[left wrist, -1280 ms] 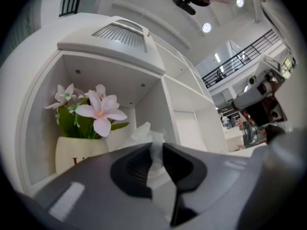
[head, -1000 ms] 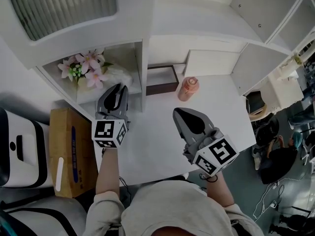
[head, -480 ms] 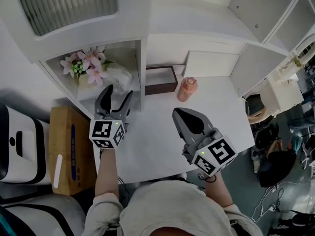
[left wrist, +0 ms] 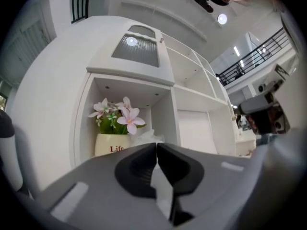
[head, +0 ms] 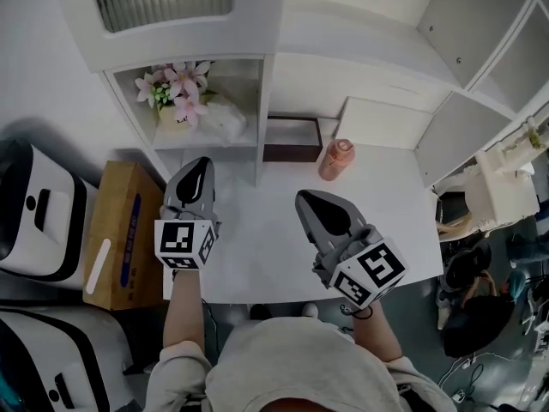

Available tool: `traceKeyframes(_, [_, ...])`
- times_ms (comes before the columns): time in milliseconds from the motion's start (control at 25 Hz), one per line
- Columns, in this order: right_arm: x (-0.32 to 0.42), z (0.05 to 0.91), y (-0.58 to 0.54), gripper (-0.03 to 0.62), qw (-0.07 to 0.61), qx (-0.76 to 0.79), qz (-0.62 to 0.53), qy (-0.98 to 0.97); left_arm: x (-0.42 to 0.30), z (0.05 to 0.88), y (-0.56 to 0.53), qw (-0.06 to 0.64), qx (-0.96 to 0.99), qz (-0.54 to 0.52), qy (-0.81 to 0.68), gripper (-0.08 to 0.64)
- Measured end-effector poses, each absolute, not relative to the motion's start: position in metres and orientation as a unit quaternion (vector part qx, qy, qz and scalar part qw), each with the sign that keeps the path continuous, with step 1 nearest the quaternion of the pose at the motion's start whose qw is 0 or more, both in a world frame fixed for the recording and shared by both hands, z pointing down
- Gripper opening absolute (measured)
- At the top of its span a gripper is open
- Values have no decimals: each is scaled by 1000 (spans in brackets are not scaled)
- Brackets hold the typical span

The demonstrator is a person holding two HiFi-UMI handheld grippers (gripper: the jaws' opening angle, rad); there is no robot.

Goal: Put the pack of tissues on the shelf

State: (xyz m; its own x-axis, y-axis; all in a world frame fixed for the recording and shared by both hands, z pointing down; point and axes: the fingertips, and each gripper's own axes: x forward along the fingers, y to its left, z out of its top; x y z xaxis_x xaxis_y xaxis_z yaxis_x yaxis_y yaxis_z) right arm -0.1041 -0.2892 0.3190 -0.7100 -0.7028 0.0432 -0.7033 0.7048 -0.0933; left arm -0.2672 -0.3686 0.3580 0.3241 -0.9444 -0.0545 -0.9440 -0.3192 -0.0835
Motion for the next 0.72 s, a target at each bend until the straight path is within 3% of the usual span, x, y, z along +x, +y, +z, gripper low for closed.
traceKeyframes(720, [-123,310,-241,1,-12,251,52,-966,-235,321,-247,58,-791,-3,609,-2])
